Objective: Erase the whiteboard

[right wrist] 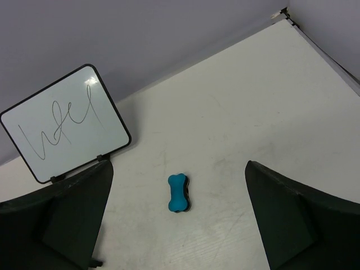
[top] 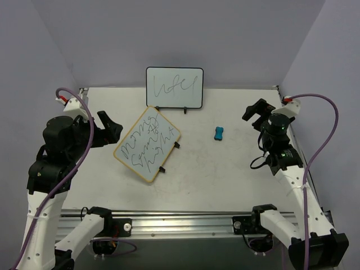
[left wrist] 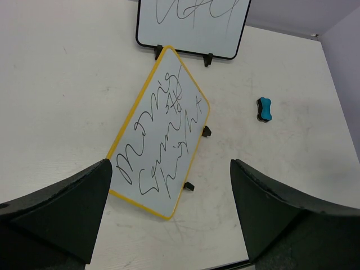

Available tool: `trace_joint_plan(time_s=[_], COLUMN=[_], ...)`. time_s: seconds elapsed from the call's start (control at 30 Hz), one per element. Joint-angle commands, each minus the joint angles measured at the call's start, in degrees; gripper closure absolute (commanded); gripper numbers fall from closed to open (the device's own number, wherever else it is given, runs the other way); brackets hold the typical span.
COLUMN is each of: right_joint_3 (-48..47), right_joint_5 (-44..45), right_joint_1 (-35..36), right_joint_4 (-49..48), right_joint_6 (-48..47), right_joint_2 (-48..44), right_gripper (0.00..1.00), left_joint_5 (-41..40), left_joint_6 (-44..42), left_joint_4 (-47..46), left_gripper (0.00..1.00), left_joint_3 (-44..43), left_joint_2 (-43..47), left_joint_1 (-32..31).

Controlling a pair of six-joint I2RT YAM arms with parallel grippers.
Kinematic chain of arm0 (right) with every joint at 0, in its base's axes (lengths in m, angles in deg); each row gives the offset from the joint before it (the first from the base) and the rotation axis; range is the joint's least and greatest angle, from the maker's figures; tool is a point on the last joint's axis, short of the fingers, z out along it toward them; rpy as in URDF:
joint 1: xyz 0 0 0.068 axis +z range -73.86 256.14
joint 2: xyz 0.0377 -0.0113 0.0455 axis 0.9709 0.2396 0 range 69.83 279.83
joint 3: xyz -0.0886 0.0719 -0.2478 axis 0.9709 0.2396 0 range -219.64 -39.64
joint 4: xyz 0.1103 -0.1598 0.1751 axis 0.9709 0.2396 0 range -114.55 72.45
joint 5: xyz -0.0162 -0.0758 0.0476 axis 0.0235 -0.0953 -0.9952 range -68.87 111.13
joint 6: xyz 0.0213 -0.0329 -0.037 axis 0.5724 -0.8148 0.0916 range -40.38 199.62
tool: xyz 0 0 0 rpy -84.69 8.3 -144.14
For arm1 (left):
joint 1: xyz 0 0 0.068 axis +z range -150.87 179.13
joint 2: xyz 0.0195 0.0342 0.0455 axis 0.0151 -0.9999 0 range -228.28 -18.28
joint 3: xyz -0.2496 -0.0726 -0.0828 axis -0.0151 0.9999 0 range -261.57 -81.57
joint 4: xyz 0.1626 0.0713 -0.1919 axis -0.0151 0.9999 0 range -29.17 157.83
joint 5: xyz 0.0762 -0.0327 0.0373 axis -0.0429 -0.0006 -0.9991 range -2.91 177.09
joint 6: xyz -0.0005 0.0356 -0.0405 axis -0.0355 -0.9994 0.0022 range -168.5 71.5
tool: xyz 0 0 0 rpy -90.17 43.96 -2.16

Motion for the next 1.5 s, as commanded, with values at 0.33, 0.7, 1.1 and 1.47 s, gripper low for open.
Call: trace_joint_plan(time_s=[0.33, 0.7, 1.1, 1.47], right_joint_3=[-6.05, -25.88, -26.45, -18.89], right_joint_5=[4.27, 12.36, 5.69, 2.69], right_joint_1=[0.99, 9.35, 9.70, 10.93], right_joint_4=[4.64, 8.67, 9.22, 4.13], right_joint_6=[-3.14, -2.27, -1.74, -1.30], right_joint_2=[8.26, 41.72, 50.46, 51.95], right_gripper=[0.00, 0.15, 0.47, 0.52], left_joint_5=[-4.76, -10.30, -13.29, -13.20], left_joint_6=[-1.02, -2.51, -3.04, -3.04], left_joint_4=[-1.57, -6.94, -8.69, -8.43], left_gripper=[0.06, 0.06, 0.06, 0.06], left_joint_3=[2.71, 13.16, 16.25, 16.87], left_joint_2=[0.41, 1.29, 4.10, 4.37], left_joint_1=[0.12, 0.29, 0.82, 1.17])
